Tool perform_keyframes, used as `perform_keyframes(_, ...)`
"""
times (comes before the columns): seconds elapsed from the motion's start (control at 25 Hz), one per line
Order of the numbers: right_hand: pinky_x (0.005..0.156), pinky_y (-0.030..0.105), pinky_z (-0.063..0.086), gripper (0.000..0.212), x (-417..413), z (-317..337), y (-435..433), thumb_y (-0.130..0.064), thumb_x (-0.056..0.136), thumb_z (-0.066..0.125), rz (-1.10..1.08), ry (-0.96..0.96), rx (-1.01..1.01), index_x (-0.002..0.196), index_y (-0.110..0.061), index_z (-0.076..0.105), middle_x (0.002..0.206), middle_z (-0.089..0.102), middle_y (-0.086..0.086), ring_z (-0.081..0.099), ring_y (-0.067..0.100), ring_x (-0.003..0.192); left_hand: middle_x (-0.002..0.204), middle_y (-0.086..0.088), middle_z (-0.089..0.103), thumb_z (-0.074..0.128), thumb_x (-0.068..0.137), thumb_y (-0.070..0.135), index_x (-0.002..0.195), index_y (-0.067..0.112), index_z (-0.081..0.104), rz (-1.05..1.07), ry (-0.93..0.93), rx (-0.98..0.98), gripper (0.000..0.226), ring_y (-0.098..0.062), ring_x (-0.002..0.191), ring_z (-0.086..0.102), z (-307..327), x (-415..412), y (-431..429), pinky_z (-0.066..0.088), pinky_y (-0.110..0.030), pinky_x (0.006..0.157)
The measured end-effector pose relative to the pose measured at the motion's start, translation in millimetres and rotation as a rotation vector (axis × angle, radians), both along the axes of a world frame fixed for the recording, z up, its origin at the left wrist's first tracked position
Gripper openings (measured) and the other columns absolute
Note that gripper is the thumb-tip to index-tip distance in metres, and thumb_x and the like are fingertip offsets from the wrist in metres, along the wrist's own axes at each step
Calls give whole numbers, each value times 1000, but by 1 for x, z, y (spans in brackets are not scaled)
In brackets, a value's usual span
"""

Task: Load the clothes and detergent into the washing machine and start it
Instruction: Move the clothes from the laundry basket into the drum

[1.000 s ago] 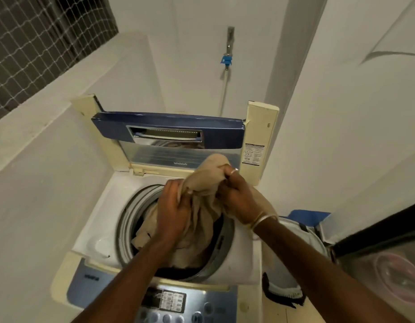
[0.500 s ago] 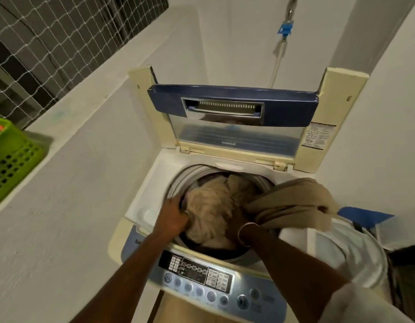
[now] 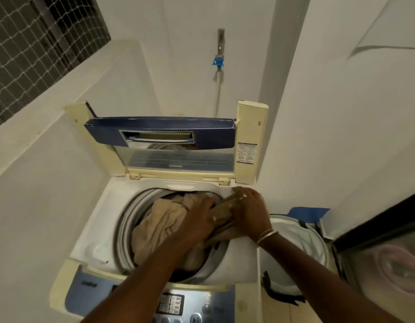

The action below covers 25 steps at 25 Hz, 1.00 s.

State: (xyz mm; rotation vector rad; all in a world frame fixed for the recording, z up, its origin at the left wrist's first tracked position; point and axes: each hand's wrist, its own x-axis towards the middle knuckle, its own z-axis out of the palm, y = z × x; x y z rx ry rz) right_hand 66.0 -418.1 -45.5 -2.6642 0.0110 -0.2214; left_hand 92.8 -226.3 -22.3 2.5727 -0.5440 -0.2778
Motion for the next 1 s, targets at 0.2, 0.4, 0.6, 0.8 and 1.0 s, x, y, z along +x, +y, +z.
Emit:
perform_keyframes(0.2, 90, 41, 55, 81, -32, -32, -65, -70, 72, 70, -239, 472, 853, 137, -29, 45, 133, 59, 6, 60, 23, 112, 159, 1, 22, 63, 91, 43, 155, 25, 22, -183, 216, -117, 78, -16, 142, 27, -38, -8, -78, 27, -33, 117)
perform_keyframes(0.4, 60, 10, 39, 18, -40, -17, -47, -41, 92, 64, -324, 106, 621, 81, -30, 54, 73, 60, -11, 60, 2, 69, 123, 2, 57, 62, 93, 31, 129, 26, 51, 14, 77, -203, 39, -12, 108, 54, -38, -15, -72, 43, -24, 89)
perform_keyframes(0.6, 68, 10, 45, 14, -2, 49, 38, -37, 99, 53, -26, -107, 693, 103, -24, 58, 83, 62, -12, 60, 0, 76, 89, 10, 56, 60, 85, 40, 95, 23, 53, 366, -196, -577, 21, -4, 79, 54, 2, -9, -13, 44, -21, 65)
perform_keyframes(0.8, 91, 32, 43, 39, 48, 14, 134, -38, 96, 48, 130, 2, 328, 116, -8, 62, 111, 65, 12, 60, 26, 105, 95, 5, 64, 58, 89, 38, 97, 27, 61, 540, -136, -302, 14, -18, 89, 63, -21, 15, 91, 53, -36, 73)
perform_keyframes(1.0, 117, 64, 3, 99, 34, -80, 163, -54, 84, 64, 477, 606, -199, 157, -24, 4, 164, -9, 13, -8, 42, 149, 152, -16, 29, 65, 77, 52, 155, 23, 14, 261, 385, 286, 98, -38, 139, 35, -79, -3, 163, 39, -45, 111)
